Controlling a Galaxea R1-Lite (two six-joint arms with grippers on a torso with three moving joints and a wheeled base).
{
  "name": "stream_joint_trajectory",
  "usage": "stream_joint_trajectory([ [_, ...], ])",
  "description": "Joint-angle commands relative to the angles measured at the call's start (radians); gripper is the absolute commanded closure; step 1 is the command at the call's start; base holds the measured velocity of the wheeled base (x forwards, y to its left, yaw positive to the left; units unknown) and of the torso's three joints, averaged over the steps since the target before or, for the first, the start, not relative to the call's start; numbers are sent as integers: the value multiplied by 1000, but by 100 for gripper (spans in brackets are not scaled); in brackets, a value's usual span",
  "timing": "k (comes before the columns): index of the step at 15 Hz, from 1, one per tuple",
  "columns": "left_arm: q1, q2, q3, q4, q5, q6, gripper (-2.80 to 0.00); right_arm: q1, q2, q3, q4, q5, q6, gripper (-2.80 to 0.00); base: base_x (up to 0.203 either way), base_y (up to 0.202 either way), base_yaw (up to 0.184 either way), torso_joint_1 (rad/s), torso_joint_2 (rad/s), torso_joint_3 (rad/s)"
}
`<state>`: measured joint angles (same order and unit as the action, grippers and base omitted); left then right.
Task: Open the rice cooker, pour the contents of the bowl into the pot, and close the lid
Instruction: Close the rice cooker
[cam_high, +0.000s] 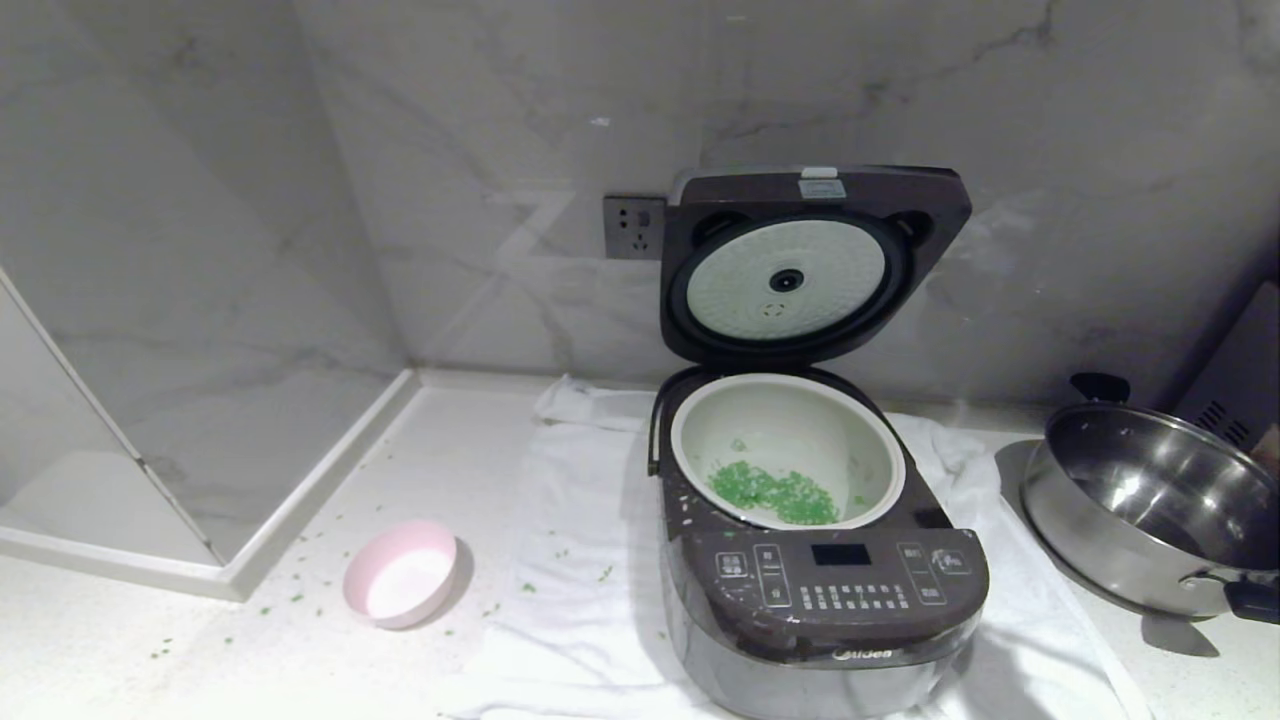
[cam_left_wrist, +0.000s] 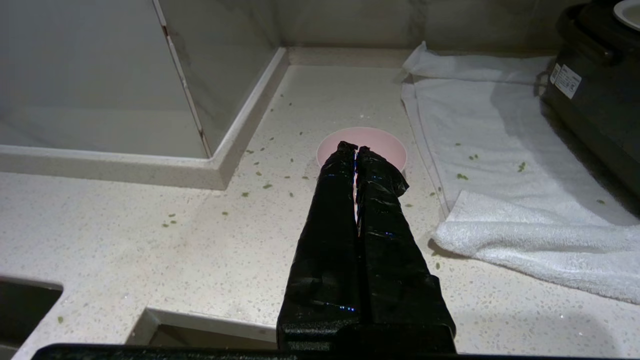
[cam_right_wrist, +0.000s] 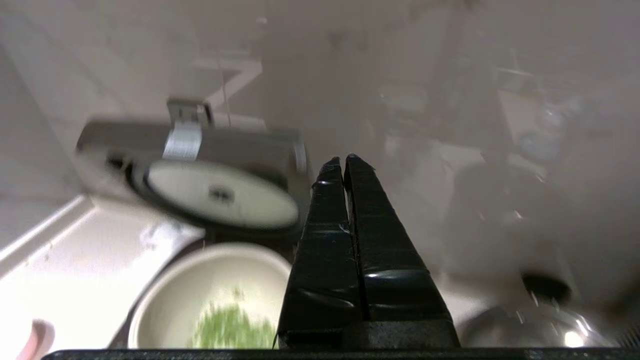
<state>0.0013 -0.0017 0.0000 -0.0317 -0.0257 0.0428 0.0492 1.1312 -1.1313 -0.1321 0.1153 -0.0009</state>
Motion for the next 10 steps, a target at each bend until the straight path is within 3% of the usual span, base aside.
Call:
stream_joint_trajectory([
  [1, -1, 0, 14, -1, 0, -1, 0, 13, 203, -142, -3, 1, 7, 0, 0, 0, 0, 0, 0, 0],
  [10, -1, 1, 14, -2, 1, -3, 0, 112, 596, -483, -5, 3, 115, 0, 0, 0, 0, 0, 0, 0],
])
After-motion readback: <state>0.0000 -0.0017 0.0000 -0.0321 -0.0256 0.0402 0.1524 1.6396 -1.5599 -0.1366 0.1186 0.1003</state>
